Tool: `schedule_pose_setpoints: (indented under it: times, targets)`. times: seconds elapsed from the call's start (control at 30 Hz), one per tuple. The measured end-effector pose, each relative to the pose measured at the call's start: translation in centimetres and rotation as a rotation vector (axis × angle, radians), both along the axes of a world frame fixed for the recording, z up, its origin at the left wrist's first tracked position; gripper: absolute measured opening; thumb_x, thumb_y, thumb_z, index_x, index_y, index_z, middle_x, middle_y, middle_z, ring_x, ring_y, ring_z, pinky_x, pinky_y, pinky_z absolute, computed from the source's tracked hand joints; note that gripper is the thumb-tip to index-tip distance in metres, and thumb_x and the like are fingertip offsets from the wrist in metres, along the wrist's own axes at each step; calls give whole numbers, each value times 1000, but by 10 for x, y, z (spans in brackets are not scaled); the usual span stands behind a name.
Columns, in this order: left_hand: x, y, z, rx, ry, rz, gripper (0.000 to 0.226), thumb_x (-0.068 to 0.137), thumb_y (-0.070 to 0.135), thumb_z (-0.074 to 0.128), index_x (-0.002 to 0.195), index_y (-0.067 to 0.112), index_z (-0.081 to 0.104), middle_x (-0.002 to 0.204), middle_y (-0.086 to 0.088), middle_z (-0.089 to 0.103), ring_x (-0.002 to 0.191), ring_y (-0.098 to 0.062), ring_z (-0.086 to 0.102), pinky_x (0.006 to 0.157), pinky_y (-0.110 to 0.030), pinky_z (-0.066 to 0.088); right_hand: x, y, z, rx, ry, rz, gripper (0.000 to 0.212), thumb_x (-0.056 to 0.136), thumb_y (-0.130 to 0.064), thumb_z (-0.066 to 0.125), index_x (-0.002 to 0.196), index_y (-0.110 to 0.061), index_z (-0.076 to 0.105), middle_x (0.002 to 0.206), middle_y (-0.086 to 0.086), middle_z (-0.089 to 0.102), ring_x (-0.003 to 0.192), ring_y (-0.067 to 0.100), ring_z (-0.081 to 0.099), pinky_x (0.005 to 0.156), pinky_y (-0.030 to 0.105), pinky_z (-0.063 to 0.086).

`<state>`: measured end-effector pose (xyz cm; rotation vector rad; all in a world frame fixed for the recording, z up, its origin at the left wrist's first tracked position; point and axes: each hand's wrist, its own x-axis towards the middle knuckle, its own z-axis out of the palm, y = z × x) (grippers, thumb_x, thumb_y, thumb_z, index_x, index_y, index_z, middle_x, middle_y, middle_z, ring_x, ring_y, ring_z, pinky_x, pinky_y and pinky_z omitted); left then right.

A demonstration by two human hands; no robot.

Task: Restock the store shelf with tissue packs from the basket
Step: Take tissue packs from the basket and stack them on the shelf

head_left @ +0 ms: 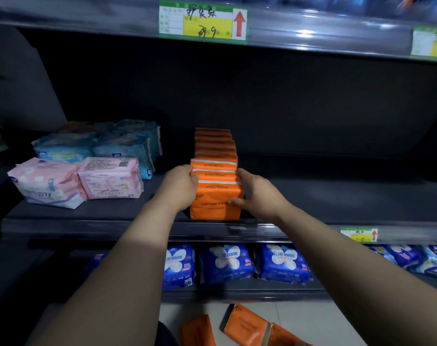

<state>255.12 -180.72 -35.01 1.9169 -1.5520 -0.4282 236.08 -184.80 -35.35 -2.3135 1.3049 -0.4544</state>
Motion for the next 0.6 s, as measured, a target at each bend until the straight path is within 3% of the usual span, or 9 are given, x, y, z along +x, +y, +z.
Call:
schedule_pose_setpoints:
  times: [0.1, 0.23, 0.33, 0.4, 0.6]
  targets:
    - [-1, 1, 0, 3, -6, -3, 28, 100, 20, 41, 114, 8, 61, 99, -8, 63, 79, -17, 54, 61, -24, 34, -2, -1, -2, 21, -5, 1, 61, 78, -32, 74, 130, -30, 41, 121, -4, 62, 111, 19, 57, 96, 44, 48]
    - [-4, 3, 4, -17, -13, -17, 30, 100, 22, 39, 123, 13, 57, 102, -4, 62, 76, -13, 53, 56, -23, 37, -6, 0, 3, -26, -10, 17, 72, 77, -36, 74, 138, -28, 36, 133, -3, 54, 122, 19, 50, 108, 43, 38]
    - [-13, 5, 13, -97, -93, 2, 36, 100, 26, 42, 131, 12, 53, 121, -9, 57, 99, -23, 57, 77, -28, 45, -14, 5, 17, -155, 36, 25, 75, 84, -41, 66, 146, -20, 29, 147, -2, 41, 136, 16, 35, 118, 38, 18]
    - [-21, 7, 18, -168, -123, 16, 38, 98, 26, 45, 133, 12, 53, 130, -8, 54, 111, -24, 54, 87, -29, 42, -21, 4, 22, -264, 97, 10, 73, 88, -47, 58, 148, -19, 27, 151, 0, 35, 140, 14, 29, 119, 38, 12]
    - [-64, 0, 23, -248, -188, -30, 34, 93, 27, 52, 124, 16, 61, 127, -3, 59, 113, -25, 55, 95, -34, 45, -65, -3, 28, -383, 180, -88, 64, 91, -40, 55, 147, -19, 32, 152, 3, 34, 142, 16, 27, 119, 36, 10]
